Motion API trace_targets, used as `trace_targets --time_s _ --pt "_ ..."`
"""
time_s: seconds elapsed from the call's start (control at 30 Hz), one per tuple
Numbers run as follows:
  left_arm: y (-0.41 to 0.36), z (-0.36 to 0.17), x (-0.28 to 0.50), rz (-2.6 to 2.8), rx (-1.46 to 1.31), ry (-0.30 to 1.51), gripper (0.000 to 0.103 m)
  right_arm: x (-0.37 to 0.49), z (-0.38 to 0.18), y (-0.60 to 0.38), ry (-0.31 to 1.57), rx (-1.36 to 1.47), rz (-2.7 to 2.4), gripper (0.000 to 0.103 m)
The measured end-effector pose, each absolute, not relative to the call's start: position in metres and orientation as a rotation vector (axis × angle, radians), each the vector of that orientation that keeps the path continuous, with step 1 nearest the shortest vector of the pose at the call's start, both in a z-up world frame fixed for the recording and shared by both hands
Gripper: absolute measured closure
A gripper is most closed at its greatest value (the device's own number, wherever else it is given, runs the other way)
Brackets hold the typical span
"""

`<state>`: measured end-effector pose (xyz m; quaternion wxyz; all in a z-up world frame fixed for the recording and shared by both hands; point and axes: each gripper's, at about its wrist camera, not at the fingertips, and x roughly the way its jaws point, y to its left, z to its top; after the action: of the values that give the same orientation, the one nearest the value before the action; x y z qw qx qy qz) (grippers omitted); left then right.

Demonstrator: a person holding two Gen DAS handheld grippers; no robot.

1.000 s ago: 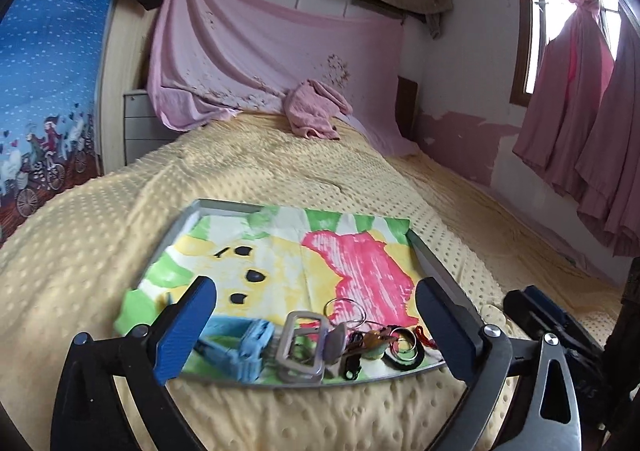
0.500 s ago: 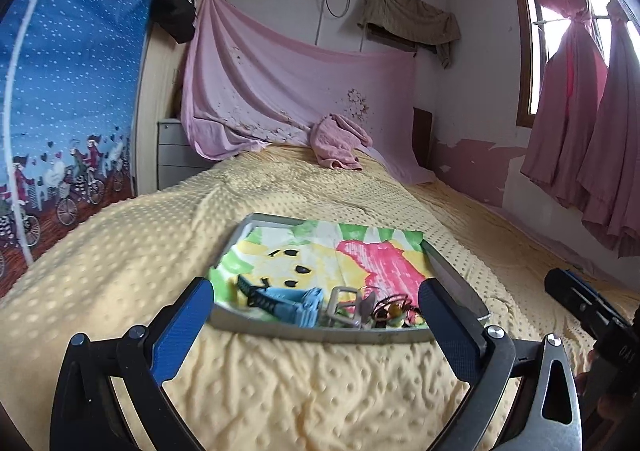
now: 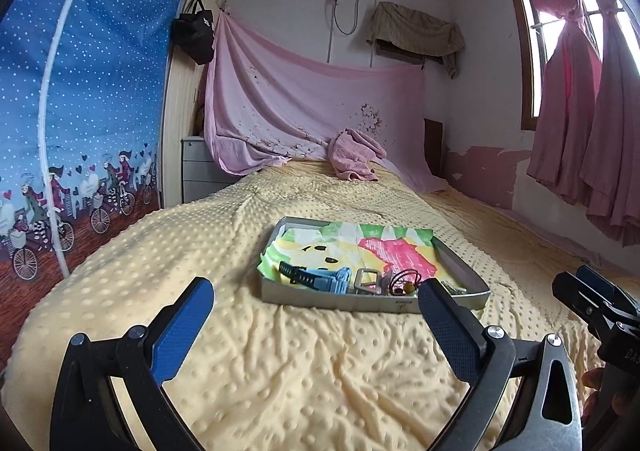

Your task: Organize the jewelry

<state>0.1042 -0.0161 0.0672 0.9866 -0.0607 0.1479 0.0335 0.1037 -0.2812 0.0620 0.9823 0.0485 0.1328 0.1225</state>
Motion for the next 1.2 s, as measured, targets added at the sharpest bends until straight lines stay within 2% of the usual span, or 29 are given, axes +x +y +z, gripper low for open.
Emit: trace_targets --time_s 0.63,1.2 --pt "-0.003 0.058 0.035 0.082 -0.099 0.278 0.000 0.031 0.061 -0.264 0.262 0.082 0.208 0.002" --pt "-0.005 0.034 0.013 0.081 -0.088 0.323 0.000 -0.004 0.038 -0.266 0.296 0.066 0.155 0.002"
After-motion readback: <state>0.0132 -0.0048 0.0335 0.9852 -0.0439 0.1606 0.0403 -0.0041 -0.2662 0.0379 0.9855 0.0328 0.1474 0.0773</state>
